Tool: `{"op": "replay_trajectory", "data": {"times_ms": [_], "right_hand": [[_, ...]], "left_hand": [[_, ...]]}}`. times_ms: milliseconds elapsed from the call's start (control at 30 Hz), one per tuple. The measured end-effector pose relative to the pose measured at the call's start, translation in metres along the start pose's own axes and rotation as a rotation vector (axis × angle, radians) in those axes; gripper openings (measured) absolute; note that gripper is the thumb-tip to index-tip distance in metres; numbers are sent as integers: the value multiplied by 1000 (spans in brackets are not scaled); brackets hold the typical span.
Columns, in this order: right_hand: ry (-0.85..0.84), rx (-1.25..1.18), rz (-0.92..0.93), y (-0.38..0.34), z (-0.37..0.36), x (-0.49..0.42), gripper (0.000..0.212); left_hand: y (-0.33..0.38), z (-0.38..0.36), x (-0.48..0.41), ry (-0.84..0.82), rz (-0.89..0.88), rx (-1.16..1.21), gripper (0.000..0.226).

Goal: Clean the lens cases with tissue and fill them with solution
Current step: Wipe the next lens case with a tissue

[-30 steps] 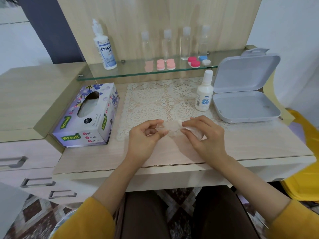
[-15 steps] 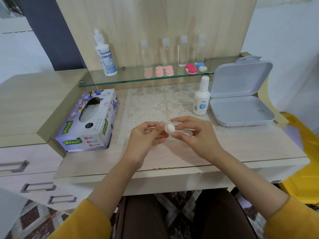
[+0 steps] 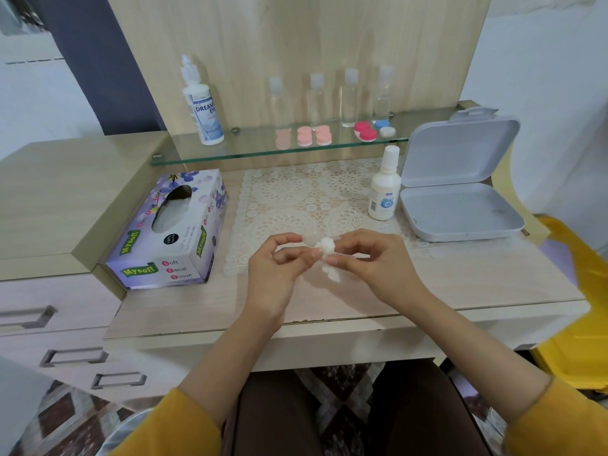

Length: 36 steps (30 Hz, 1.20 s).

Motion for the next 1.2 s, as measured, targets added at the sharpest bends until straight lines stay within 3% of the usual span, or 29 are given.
{"op": "replay_trajectory", "data": {"times_ms": [100,233,433,567,767,1033,1200], "right_hand": [[15,11,-5,-2,1,-1,20],[23,-5,-22,0,7,-4,29],[31,-44,-60,-1,9,-5,25],[16,-49,-98,1,8,-5,21],[-28,-60,-118,5,6,-6,26],[-42,-144,-148,7,5,-6,26],[-60,-158,-151,9,5,-3,27]], "left_hand": [[-1,4,0,20,-20,13,27],[-1,10,0,7,-5,26,10],[5,13,-1,-56,72,107,14],[5,17,-6,12,46,-45,9],[9,15,-4,-35,48,-44,36],[6,18,-8,-120,24,-95,20],[4,18,-12,-89,-8,-183,13]]}}
Point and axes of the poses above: each hand's wrist, its own x-axis away from the middle knuckle, its own z-axis out of the back of the hand, y = z × x, the point moved 1 cm from there along -x, towards the middle knuckle, and after that the axes turned 2 degrees about z, right-handed, at the moved point
